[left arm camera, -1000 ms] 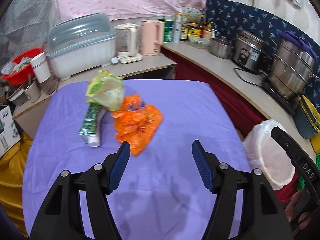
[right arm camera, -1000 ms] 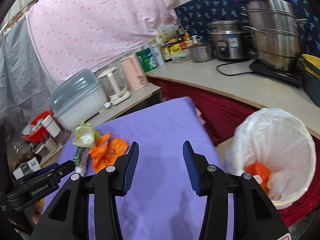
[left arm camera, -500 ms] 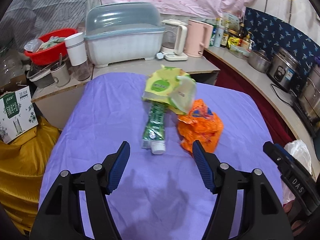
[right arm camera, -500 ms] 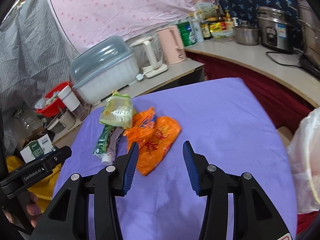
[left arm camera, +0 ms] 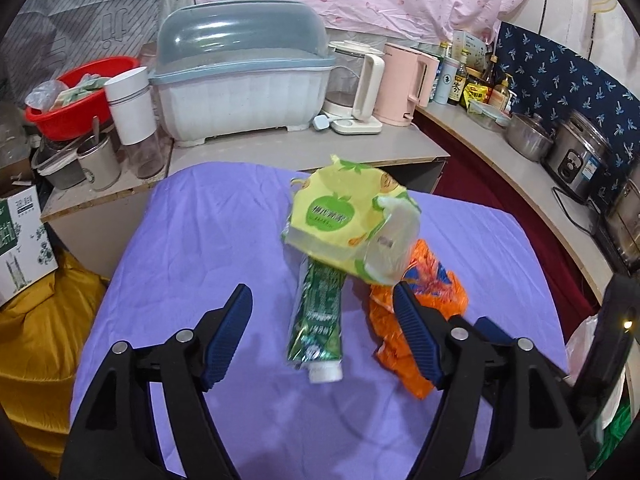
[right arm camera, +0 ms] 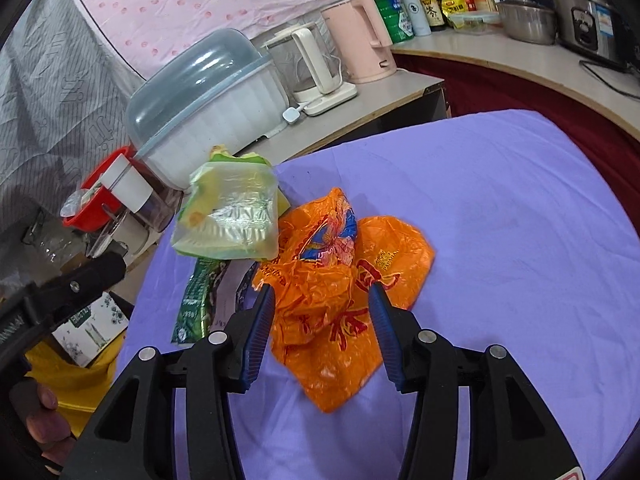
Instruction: Collect trash
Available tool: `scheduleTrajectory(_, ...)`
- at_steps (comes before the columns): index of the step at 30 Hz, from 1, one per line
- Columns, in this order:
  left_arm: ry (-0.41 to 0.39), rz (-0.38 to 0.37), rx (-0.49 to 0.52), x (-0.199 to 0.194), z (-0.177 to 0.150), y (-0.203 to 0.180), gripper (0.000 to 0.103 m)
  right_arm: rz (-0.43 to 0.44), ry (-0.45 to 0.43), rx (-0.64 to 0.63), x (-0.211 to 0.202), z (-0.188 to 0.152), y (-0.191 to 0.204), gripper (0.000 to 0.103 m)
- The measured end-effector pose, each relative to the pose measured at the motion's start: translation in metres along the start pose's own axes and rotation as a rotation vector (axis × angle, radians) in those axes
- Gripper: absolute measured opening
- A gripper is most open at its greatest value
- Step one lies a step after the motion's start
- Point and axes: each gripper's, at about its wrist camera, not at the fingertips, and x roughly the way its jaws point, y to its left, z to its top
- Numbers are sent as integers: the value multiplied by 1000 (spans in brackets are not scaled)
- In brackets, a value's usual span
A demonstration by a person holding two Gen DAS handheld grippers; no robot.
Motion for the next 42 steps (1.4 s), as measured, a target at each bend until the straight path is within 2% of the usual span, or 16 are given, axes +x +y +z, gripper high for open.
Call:
scheduleTrajectory(5,15,-8,29,30,10,-14,69,18,16,12,20,3,-3,47)
scheduleTrajectory(7,21,-8,37,41,13,-17,67,24,21,12,24,3,-4,39)
scheduleTrajectory(8,25,-11,38,45,14,-18,63,30,31,10,27,2,-4,34)
scheduleTrajectory(10,40,-18,48,54,16,-21,52,34,32,6,29,0,-5,31)
scheduleTrajectory(12,58,-25,61,62,15,-24,32,41,34,0,29,-2,-5,28)
scheduleTrajectory(15,79,-30,66,66,12,-25,14,58,37,-1,26,-4,-6,24)
scheduleTrajectory(18,66,-32,63,59,10,-25,8,64,26,-14,17,-5,-4,21)
scheduleTrajectory(21,44,-42,59,45,10,-25,6,74,6,-16,3,-4,-3,20)
scheduleTrajectory(23,26,-45,60,32,11,-27,6,83,-11,-19,-10,-3,-2,14)
scheduleTrajectory(27,-14,-60,59,2,16,-34,5,91,-51,-28,-38,2,2,10)
scheduleTrajectory(37,-103,-112,85,-78,18,-66,5,104,-188,-41,-133,11,4,10)
scheduleTrajectory(42,-131,-149,115,-112,10,-96,5,83,-260,-27,-183,12,-11,10)
